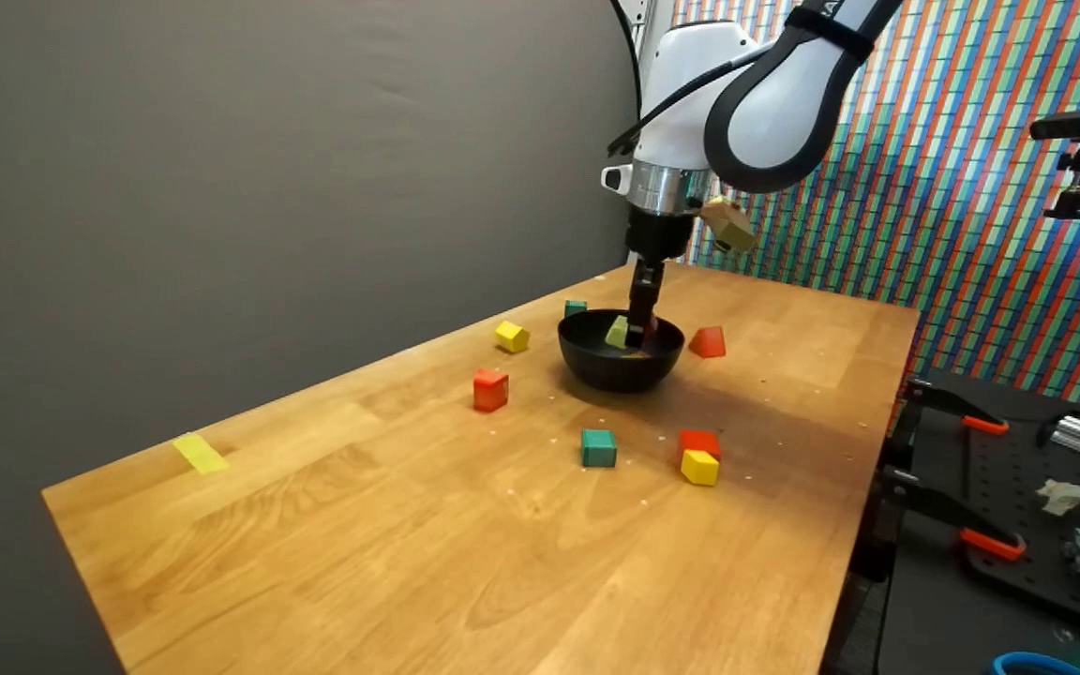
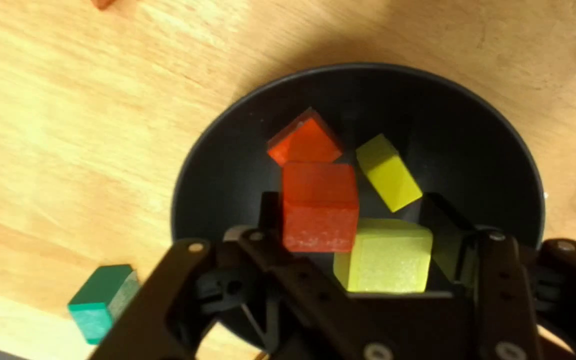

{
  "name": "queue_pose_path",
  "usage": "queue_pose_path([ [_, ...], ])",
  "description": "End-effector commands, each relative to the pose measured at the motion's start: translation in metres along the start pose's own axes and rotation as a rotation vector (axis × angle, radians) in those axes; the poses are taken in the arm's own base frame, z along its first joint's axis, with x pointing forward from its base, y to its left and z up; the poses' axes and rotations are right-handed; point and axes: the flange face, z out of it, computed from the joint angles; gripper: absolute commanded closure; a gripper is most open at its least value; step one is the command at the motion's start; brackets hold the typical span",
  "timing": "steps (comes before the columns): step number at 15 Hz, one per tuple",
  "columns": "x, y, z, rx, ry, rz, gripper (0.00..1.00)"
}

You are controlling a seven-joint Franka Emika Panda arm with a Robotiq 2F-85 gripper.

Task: Remove all the objects in the black bowl and put them on the table

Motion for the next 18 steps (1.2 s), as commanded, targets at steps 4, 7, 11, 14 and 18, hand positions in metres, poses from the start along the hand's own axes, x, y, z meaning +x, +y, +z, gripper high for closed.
queue_pose_path([
  [4, -0.034, 0.080, -0.060, -0.068, 0.132, 0.238, 0.55],
  [7, -0.055, 0.133, -0.053, -0.128, 0.100, 0.326, 0.55],
  [11, -0.068, 0.174, -0.030, -0.196, 0.036, 0.396, 0.55],
  [14, -0.070, 0.183, -0.008, -0.184, 0.018, 0.458, 0.55],
  [18, -0.065, 0.178, 0.019, -0.138, -0.004, 0.492, 0.16],
])
